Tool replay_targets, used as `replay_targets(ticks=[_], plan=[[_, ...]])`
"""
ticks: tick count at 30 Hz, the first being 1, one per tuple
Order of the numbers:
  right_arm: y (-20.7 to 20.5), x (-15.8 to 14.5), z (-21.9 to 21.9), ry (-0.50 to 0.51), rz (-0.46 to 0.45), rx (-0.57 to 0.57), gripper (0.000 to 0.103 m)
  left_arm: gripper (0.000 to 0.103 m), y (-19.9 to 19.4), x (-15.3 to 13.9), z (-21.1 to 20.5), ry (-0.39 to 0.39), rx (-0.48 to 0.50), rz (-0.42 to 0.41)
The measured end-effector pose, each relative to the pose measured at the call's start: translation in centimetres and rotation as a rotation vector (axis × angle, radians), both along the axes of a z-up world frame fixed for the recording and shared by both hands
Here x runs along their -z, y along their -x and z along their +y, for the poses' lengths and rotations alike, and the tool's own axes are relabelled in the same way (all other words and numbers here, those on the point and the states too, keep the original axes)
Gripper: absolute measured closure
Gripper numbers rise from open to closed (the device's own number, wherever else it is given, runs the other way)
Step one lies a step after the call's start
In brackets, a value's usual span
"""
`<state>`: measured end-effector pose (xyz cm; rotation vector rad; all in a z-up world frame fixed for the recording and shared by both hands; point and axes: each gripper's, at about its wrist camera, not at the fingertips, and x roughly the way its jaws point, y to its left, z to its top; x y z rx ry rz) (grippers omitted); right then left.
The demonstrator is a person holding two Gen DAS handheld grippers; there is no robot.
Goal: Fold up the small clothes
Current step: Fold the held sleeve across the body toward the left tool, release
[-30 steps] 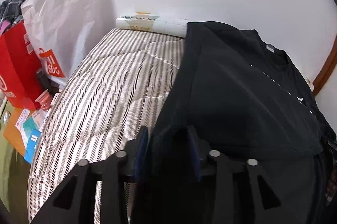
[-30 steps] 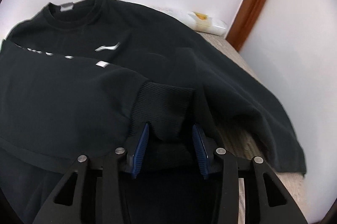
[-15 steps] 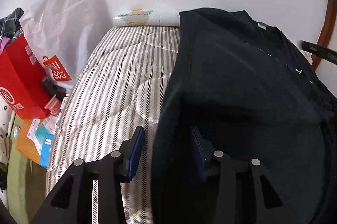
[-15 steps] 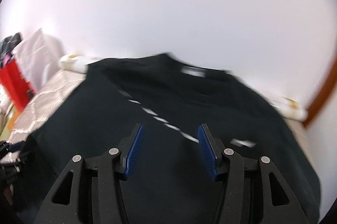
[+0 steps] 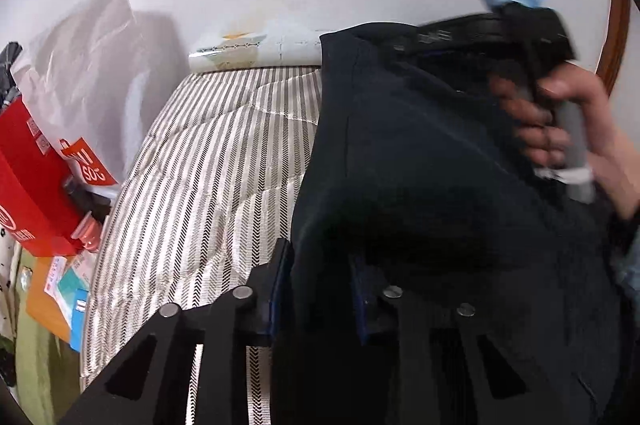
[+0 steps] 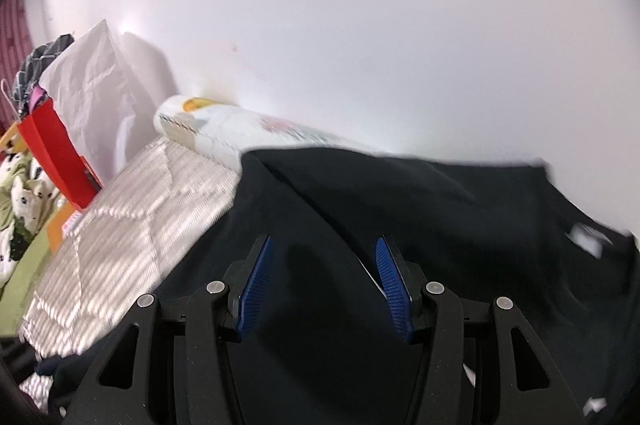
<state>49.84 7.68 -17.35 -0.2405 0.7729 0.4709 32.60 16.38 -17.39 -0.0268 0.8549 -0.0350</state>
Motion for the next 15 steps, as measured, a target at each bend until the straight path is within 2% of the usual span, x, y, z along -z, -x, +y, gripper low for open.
replay_targets(ticks=[5,6,7,8,11,15], plan=[[-3.3,1.1,2.1,-0.050,0.054,-0.041,0.049,0.090,0.0,0.0,0.9,0.079,-0.009,-0.005],[-3.4,1.1,2.4,-0.061,0.048,-0.051,0.055,0.092,0.0,0.0,1.1,0.094,-0.012,-0.006],[-3.2,0.8,2.6,-0.067,0.038,-0.071,0.084,0.093,0.2,-0.1,1.3,0.108,-0.013,-0.009],[-3.0,0.5,2.9,-0.079,0.035,-0.108,0.097,0.093,0.3,-0.1,1.4,0.120,-0.016,-0.014],[-2.4,-0.4,3.7,-0.085,-0.017,-0.122,0.096,0.095,0.5,-0.3,1.6,0.134,-0.025,-0.029],[-2.1,-1.3,4.6,-0.119,-0.042,-0.129,0.096,0.095,0.8,-0.6,2.1,0.138,-0.045,-0.044]])
